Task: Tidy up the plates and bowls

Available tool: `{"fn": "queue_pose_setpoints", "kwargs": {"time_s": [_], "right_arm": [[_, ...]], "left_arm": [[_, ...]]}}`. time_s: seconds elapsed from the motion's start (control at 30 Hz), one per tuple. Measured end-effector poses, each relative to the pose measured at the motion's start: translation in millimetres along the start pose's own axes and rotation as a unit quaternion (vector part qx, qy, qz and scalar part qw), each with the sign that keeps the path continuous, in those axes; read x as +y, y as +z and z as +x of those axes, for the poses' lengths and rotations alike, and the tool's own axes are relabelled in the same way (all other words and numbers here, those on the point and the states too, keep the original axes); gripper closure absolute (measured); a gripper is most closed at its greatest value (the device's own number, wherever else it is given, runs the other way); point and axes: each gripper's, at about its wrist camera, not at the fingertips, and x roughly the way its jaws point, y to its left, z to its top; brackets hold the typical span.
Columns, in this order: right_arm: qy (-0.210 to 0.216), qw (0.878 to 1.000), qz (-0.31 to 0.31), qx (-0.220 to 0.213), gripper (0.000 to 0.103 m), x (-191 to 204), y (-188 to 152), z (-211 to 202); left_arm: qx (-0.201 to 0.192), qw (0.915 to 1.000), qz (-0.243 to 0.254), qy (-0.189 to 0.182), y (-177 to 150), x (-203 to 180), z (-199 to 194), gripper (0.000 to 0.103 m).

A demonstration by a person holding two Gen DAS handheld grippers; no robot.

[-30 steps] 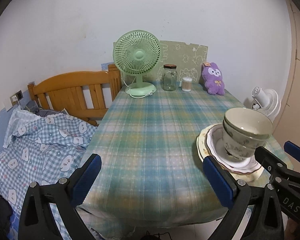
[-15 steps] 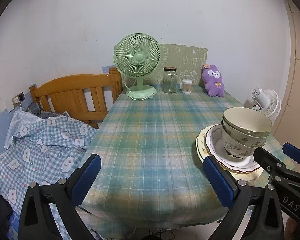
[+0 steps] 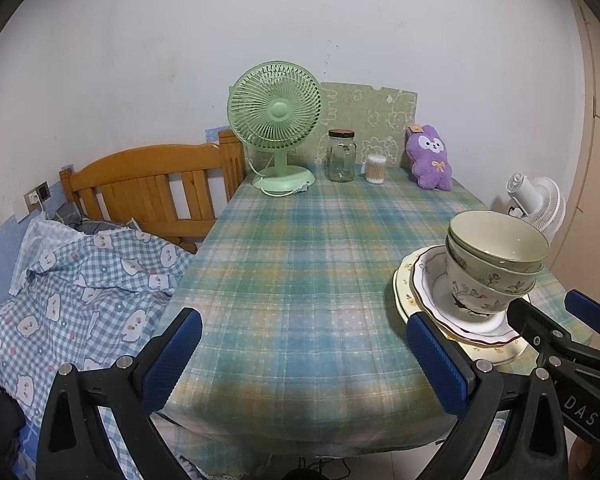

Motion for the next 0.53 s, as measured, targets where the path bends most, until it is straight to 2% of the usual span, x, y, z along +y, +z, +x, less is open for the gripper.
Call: {"fn": "queue_pose_setpoints", "kwargs": {"time_s": [0.53], "right_arm": [[0.000,1.000,0.003,0.010,0.018,-5.0,0.8,2.8]], "left_arm": [[0.012,0.9999,0.002,-0.006,1.5,-1.6,0.6,0.000]]}}
